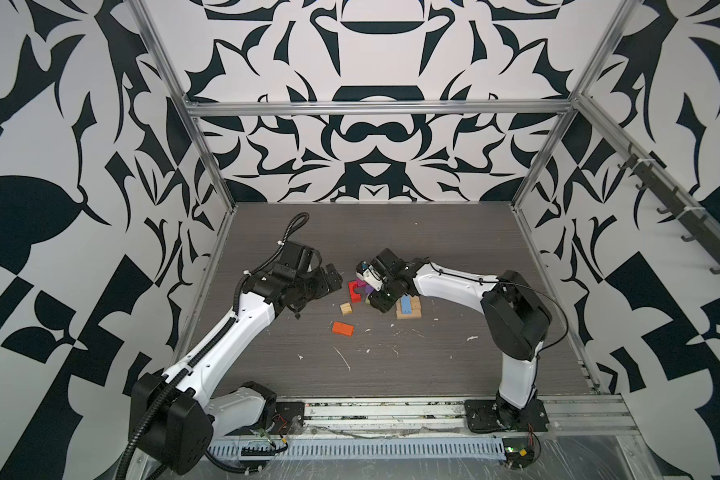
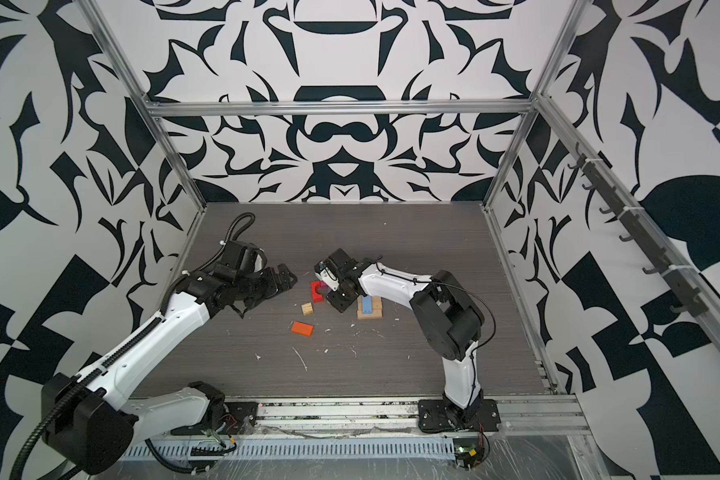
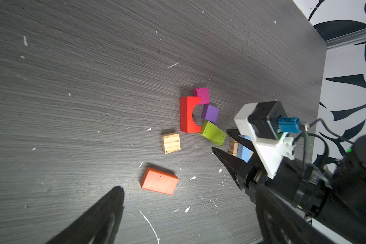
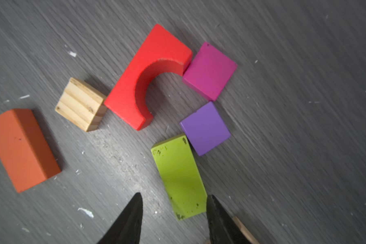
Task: Build the wood block tower
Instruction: 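Move the right gripper over the green bar in the pile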
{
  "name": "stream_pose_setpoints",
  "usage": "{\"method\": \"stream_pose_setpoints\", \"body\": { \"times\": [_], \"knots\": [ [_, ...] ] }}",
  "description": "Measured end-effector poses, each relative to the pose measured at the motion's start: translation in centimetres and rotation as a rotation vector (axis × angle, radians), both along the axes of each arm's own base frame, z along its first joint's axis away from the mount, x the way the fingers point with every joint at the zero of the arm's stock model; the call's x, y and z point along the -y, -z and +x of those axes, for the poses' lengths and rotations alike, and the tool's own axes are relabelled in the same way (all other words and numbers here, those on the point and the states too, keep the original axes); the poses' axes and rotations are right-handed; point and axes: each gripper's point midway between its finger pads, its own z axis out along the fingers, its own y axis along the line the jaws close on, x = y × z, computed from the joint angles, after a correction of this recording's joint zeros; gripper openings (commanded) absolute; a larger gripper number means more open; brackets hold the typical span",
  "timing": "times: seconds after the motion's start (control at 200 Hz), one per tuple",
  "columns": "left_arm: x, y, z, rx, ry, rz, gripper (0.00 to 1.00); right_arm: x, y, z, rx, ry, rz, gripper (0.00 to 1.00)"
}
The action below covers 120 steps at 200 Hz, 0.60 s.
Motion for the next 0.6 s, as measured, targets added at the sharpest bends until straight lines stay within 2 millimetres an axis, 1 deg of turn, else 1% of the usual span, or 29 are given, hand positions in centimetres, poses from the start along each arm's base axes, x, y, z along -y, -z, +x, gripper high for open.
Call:
{"method": "stream_pose_setpoints", "body": {
  "times": [0.325,0.6],
  "knots": [
    [0.1,0.0,0.0,-0.002,0.001,-0.003,1.00,-0.3,0.6,0.6,0.007,-0.015,-0.019,0.51],
    [0.2,0.1,0.1,-0.008,-0.005,-0.011,1.00,-0.2,1.5,0.6,-0.010,-0.014,-0.041,0.50]
  ]
}}
